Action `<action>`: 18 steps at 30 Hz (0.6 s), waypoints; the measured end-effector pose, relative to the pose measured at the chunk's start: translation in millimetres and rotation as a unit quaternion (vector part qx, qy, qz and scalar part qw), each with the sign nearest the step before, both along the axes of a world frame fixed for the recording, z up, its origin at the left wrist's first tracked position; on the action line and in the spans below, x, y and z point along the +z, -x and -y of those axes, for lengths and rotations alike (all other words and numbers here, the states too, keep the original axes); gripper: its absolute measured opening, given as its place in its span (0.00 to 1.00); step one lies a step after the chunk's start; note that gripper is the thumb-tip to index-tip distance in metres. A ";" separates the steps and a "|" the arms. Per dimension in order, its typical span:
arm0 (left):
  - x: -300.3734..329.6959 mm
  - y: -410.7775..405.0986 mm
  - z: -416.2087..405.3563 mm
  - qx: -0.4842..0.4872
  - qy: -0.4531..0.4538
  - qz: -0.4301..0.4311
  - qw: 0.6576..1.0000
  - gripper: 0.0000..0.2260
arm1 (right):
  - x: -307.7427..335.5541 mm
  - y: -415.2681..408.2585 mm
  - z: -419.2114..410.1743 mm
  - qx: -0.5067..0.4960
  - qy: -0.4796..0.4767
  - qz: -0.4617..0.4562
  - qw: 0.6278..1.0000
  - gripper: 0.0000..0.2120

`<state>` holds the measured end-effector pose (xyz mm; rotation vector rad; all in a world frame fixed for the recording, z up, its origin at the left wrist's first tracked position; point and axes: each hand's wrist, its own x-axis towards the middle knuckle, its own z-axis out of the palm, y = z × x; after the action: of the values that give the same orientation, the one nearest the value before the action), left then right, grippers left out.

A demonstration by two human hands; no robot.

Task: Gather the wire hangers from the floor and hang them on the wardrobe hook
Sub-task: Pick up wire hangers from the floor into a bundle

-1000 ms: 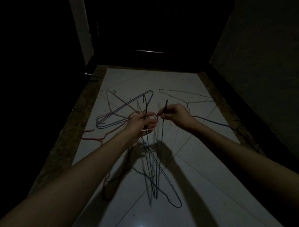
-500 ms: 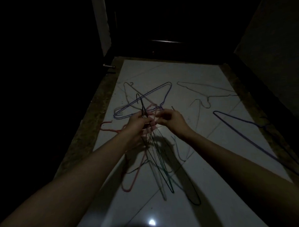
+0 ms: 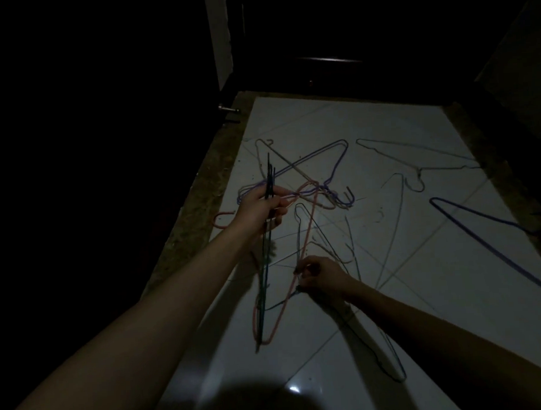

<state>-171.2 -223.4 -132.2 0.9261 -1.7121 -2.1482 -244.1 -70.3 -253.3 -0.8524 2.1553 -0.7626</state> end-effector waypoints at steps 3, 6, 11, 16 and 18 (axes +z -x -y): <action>-9.9 -16.8 9.9 0.008 0.011 0.022 1.000 0.09 | -10.5 -6.3 6.4 0.035 -0.019 -0.008 0.999 0.12; -14.4 -34.4 22.2 0.023 0.013 0.048 0.999 0.10 | -12.2 -11.3 14.0 0.032 -0.035 -0.006 0.999 0.13; -12.2 -46.6 29.8 0.039 0.032 0.068 0.996 0.11 | -0.4 -5.6 10.7 0.019 -0.007 -0.023 1.000 0.10; -11.7 -41.6 20.6 0.029 0.036 0.068 0.997 0.09 | 18.8 1.4 -4.5 -0.037 0.042 0.024 0.998 0.12; -11.9 -37.8 15.7 0.030 0.035 0.064 0.997 0.08 | 24.7 2.9 -12.4 -0.053 0.052 0.048 0.996 0.12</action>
<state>-133.4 -239.1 -144.1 1.1019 -1.7810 -2.0184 -247.0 -57.8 -228.7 -0.7432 2.1027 -0.9571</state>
